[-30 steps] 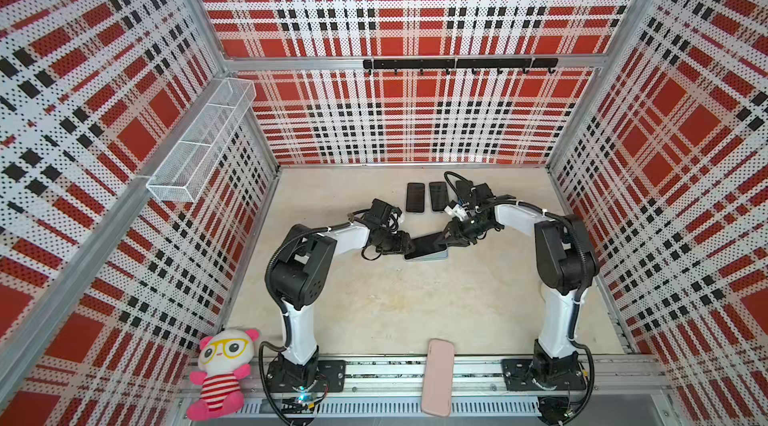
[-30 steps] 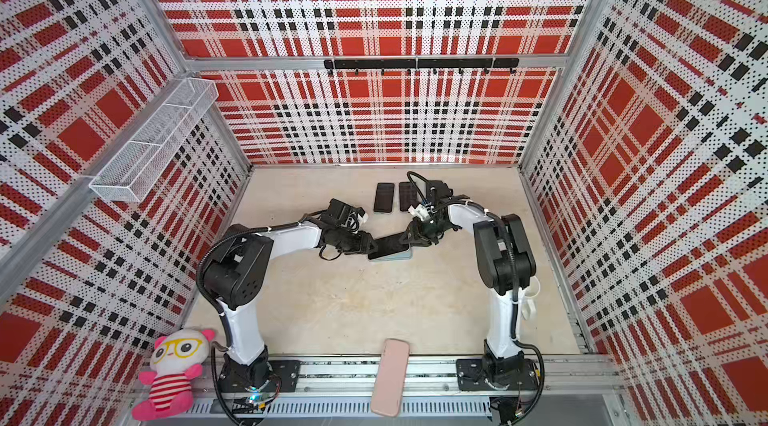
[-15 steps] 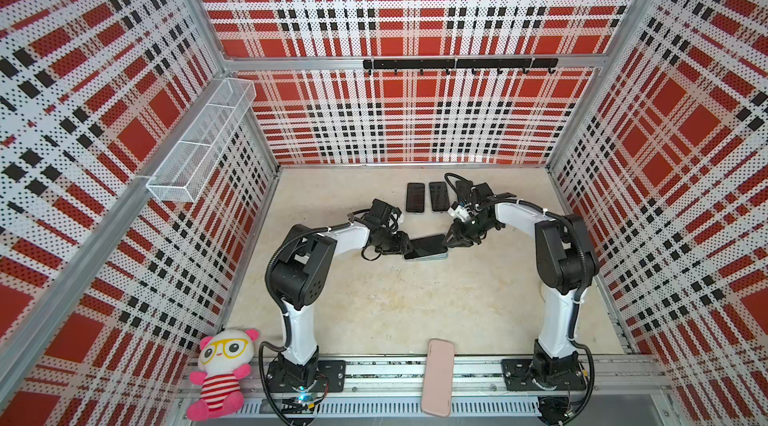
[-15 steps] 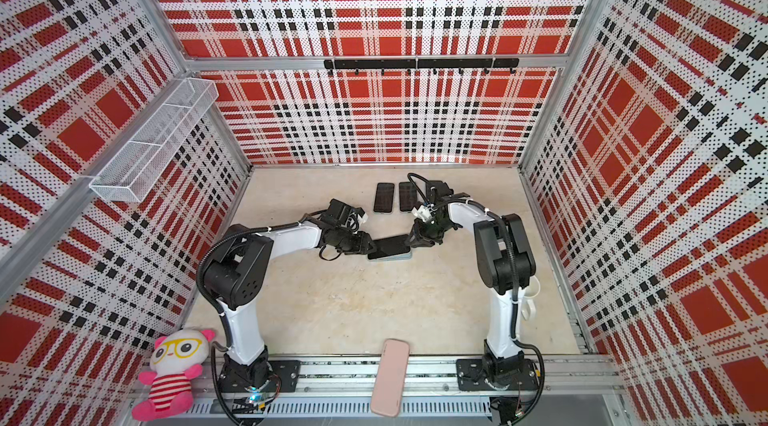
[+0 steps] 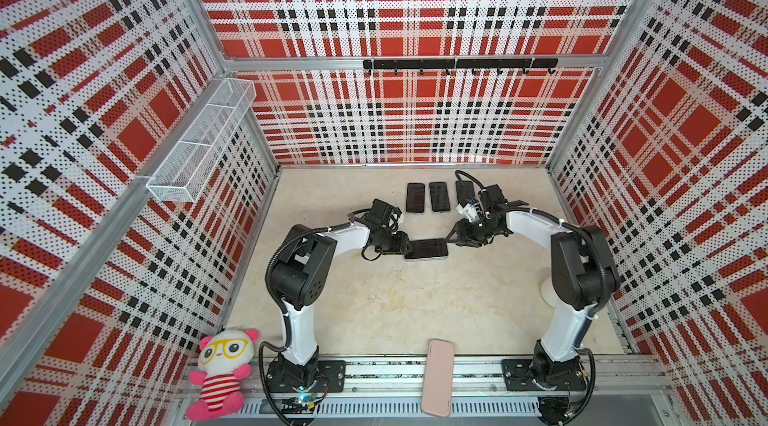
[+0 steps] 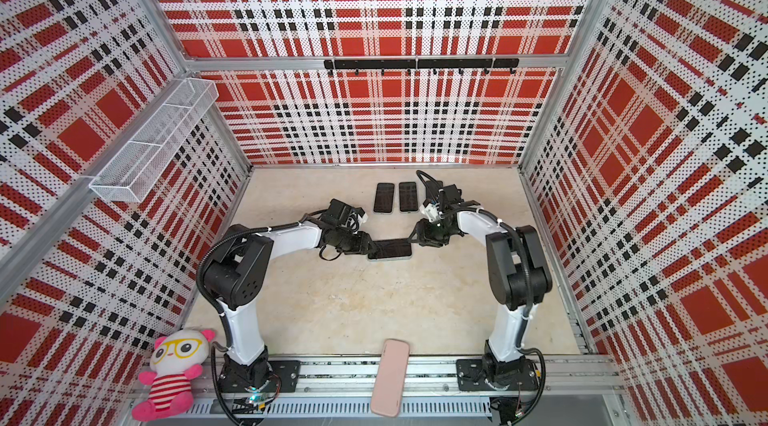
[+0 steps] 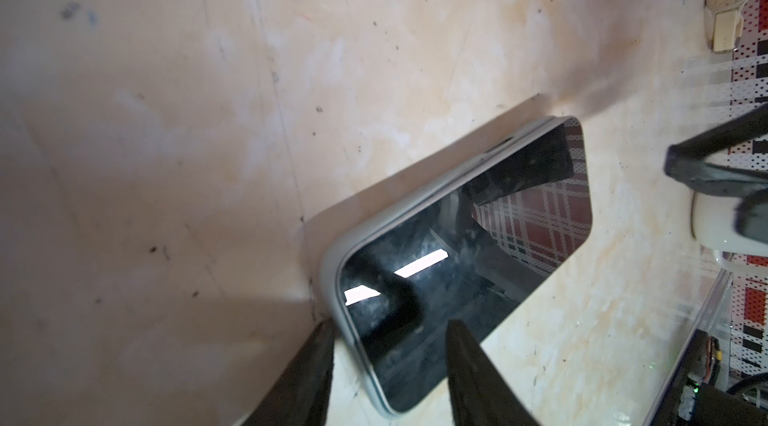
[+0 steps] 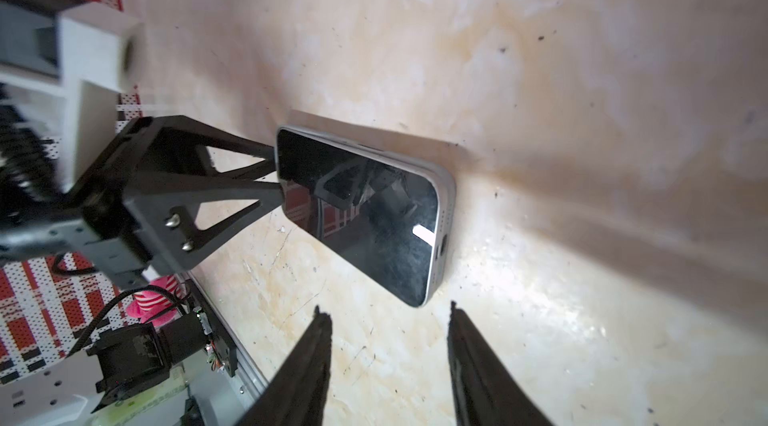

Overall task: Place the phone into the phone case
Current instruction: 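Lower the phone into the case with the right gripper while the left holds it, then press the phone edges into the case rim with both grippers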

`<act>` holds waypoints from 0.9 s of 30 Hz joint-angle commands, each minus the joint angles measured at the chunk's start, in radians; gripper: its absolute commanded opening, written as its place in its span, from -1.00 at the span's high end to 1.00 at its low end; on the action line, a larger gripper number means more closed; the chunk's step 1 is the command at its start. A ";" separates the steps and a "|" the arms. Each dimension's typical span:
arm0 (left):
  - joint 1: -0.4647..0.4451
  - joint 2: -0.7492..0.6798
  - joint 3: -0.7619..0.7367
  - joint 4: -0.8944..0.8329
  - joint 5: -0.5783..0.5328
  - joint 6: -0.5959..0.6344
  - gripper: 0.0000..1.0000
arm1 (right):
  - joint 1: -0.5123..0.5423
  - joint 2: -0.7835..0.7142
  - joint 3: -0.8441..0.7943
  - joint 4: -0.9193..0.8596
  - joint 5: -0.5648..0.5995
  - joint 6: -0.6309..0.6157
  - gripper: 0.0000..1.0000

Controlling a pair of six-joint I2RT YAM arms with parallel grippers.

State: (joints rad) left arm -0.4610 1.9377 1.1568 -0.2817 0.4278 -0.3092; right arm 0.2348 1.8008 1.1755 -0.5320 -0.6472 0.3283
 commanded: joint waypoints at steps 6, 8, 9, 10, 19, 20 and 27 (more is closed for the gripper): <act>0.005 0.046 0.013 -0.059 -0.050 0.015 0.05 | 0.024 -0.094 -0.119 0.121 0.125 0.075 -0.02; 0.010 0.053 0.012 -0.058 -0.044 0.014 0.06 | 0.033 -0.080 -0.126 0.115 0.137 0.086 0.25; 0.011 0.055 0.012 -0.058 -0.043 0.013 0.06 | 0.034 -0.070 -0.130 0.116 0.146 0.092 0.40; 0.009 0.060 0.011 -0.057 -0.038 0.015 0.06 | 0.037 -0.060 -0.134 0.118 0.147 0.091 0.47; 0.008 0.067 0.010 -0.060 -0.038 0.015 0.11 | 0.061 0.021 -0.121 0.165 0.099 0.099 0.57; 0.006 0.068 0.011 -0.062 -0.040 0.017 0.12 | 0.062 0.028 -0.117 0.166 0.099 0.099 0.60; 0.003 0.083 0.010 -0.063 -0.037 0.019 0.17 | 0.094 0.084 -0.089 0.161 0.097 0.089 0.68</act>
State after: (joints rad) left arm -0.4587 1.9591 1.1778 -0.2890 0.4328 -0.3084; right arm 0.3031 1.8610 1.0607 -0.3912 -0.5339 0.4290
